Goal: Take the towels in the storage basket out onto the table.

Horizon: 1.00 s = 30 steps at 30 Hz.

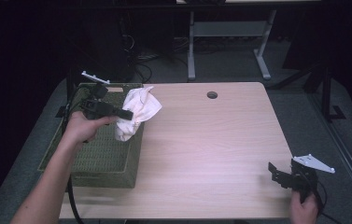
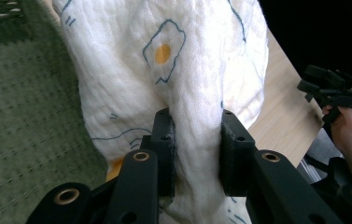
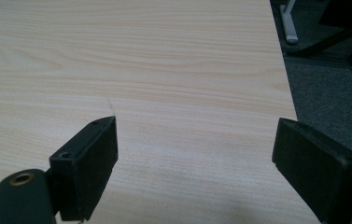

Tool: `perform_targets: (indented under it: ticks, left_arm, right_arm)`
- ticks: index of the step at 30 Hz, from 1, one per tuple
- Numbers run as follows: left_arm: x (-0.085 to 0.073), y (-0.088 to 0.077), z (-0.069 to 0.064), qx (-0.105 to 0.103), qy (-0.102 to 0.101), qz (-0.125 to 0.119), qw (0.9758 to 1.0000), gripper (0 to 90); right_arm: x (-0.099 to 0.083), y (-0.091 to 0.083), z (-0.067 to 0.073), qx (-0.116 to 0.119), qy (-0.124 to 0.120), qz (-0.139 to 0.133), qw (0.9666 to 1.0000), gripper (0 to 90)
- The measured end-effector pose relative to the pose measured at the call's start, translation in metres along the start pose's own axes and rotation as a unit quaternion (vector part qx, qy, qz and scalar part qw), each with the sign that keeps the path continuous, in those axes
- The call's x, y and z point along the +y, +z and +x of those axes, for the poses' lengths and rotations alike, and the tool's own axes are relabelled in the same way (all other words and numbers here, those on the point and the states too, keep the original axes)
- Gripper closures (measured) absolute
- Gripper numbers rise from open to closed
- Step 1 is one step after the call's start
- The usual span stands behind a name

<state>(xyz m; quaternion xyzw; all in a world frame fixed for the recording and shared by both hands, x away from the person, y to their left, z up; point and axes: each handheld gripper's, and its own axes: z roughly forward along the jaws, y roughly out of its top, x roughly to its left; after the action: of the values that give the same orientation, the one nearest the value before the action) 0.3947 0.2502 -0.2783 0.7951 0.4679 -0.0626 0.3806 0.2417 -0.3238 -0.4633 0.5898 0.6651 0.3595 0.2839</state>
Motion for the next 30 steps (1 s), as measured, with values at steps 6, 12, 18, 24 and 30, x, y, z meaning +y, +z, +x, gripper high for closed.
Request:
perform_targets:
  ticks: [6, 12, 18, 24, 30]
  left_arm:
    - [0.006, 0.013, -0.012, -0.009, 0.012, 0.004, 0.9999, 70.7]
    - [0.013, 0.030, -0.025, -0.015, 0.027, 0.013, 0.9994, 70.7]
    - [0.018, 0.043, -0.035, -0.011, 0.034, 0.022, 0.9991, 70.4]
    - [0.024, 0.056, -0.043, -0.015, 0.040, 0.028, 0.9987, 70.4]
    - [0.029, 0.072, -0.051, -0.015, 0.049, 0.038, 0.9980, 70.4]
  right_arm:
    - [0.000, 0.000, 0.000, 0.000, 0.000, -0.001, 1.0000, 13.9]
    - [0.000, 0.000, 0.000, -0.001, -0.002, 0.000, 1.0000, 13.9]
    - [0.000, -0.001, 0.000, 0.000, -0.002, 0.000, 1.0000, 13.9]
    - [0.001, -0.001, 0.001, 0.001, -0.004, -0.001, 1.0000, 13.9]
    - [0.001, -0.001, 0.001, 0.000, -0.004, 0.000, 1.0000, 13.9]
